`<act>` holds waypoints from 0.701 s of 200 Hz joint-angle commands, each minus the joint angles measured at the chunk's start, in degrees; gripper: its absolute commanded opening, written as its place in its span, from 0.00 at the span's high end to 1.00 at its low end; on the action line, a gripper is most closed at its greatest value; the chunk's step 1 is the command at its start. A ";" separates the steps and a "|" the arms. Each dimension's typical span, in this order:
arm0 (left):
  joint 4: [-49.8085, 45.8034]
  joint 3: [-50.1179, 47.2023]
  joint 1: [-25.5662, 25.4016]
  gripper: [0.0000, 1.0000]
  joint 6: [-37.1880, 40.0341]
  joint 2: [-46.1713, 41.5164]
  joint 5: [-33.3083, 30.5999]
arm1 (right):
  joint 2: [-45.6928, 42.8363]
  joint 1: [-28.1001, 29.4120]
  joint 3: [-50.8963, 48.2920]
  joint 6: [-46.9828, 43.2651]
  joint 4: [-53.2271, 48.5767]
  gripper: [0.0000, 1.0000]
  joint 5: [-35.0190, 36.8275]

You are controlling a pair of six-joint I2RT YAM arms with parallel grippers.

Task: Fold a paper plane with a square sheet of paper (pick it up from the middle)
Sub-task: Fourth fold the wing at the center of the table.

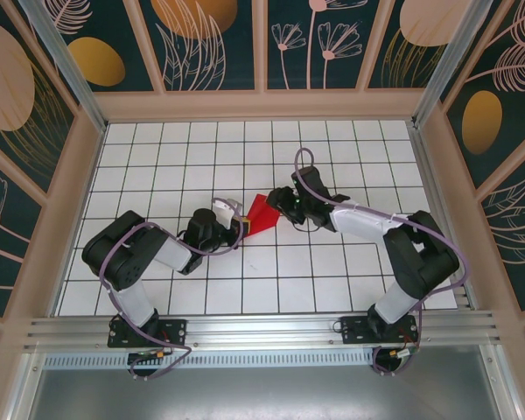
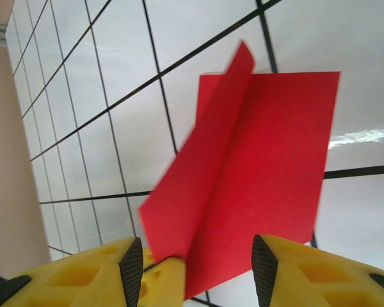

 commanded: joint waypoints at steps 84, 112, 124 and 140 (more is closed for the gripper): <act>1.39 0.88 -0.22 0.99 -24.30 2.06 2.36 | 6.73 0.09 1.26 -5.89 6.74 0.55 -7.23; -0.80 1.53 -0.23 0.99 -27.24 2.24 2.32 | 8.43 0.16 2.25 -6.63 6.31 0.55 -7.96; -2.11 1.76 -0.21 0.99 -28.02 2.07 1.90 | 9.06 0.35 2.82 -7.11 6.34 0.54 -8.15; -2.77 1.90 -0.22 0.99 -28.92 2.16 1.73 | 10.15 0.67 3.97 -7.80 5.44 0.54 -8.02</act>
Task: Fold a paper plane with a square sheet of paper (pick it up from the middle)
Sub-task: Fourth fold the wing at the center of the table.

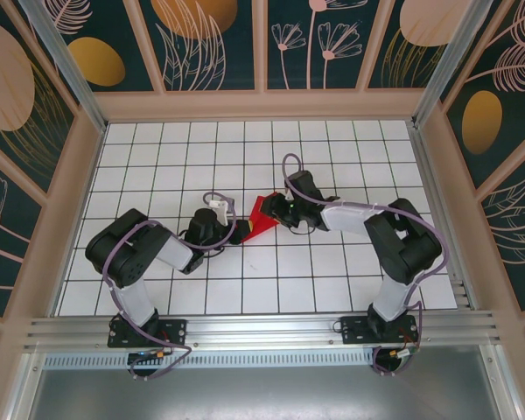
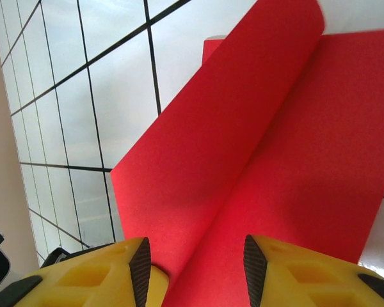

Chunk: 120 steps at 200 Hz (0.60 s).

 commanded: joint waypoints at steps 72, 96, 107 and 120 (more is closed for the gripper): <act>-2.30 1.04 -0.21 0.99 -6.48 0.68 -0.55 | 4.98 1.65 5.96 -3.45 -3.86 0.53 0.42; -2.23 0.76 -0.21 0.97 -6.42 0.76 -0.28 | 5.77 1.78 6.42 -3.25 -4.76 0.52 0.71; -2.12 0.61 -0.26 0.97 -6.37 0.71 0.05 | 6.22 1.78 6.64 -3.27 -5.06 0.52 0.86; -2.05 0.39 -0.21 0.95 -6.32 0.75 0.24 | 6.75 1.82 7.02 -3.27 -5.39 0.51 0.81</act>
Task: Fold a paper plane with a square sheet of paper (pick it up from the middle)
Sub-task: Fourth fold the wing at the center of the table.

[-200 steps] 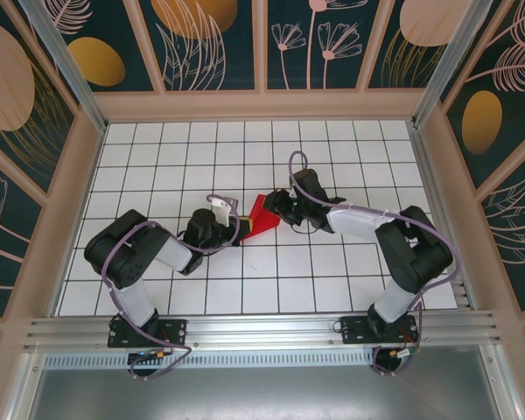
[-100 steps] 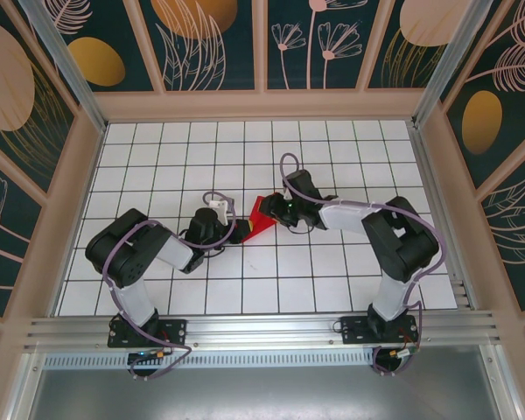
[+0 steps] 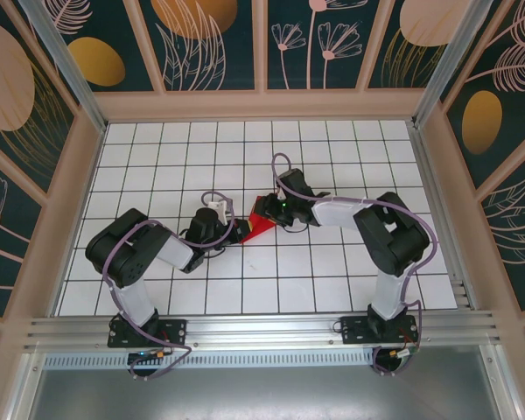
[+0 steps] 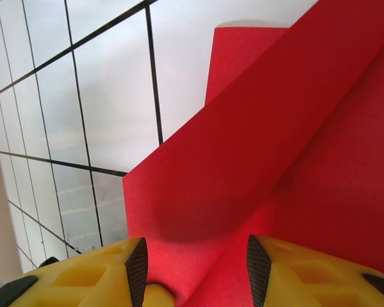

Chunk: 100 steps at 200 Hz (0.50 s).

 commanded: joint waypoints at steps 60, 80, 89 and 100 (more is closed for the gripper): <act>0.06 -0.16 -0.24 0.87 -0.81 1.37 1.84 | 3.71 0.58 2.87 -1.20 -4.42 0.51 1.99; -0.77 -0.22 -0.18 0.85 -0.48 1.31 1.75 | 4.14 0.58 3.13 -1.28 -5.31 0.50 2.49; -1.07 -0.21 -0.18 0.84 -0.39 1.17 1.62 | 4.30 0.66 3.05 -1.32 -5.43 0.50 2.58; -1.17 -0.16 -0.17 0.85 -0.29 1.17 1.67 | 4.35 0.64 3.06 -1.26 -5.33 0.51 2.36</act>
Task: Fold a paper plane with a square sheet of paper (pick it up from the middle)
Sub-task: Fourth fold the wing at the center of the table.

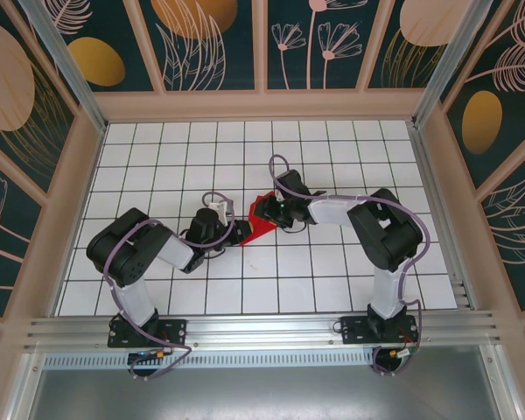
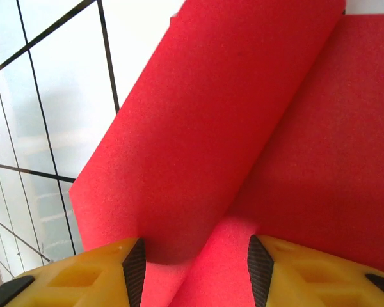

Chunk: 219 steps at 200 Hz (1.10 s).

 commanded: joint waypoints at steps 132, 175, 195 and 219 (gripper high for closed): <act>-2.93 -0.37 0.64 0.79 0.58 -2.45 0.63 | 4.43 1.15 3.21 -1.17 -10.75 0.50 7.65; -6.80 -1.50 1.85 0.70 1.54 -8.96 -2.26 | 6.38 1.59 4.69 -0.48 -14.84 0.51 10.03; -10.40 -1.73 2.47 0.68 1.94 -11.22 -5.36 | 6.91 1.64 4.90 -0.12 -16.20 0.52 10.95; -10.53 -1.37 2.63 0.68 1.83 -12.05 -5.42 | 7.25 1.81 5.05 0.14 -17.36 0.53 11.83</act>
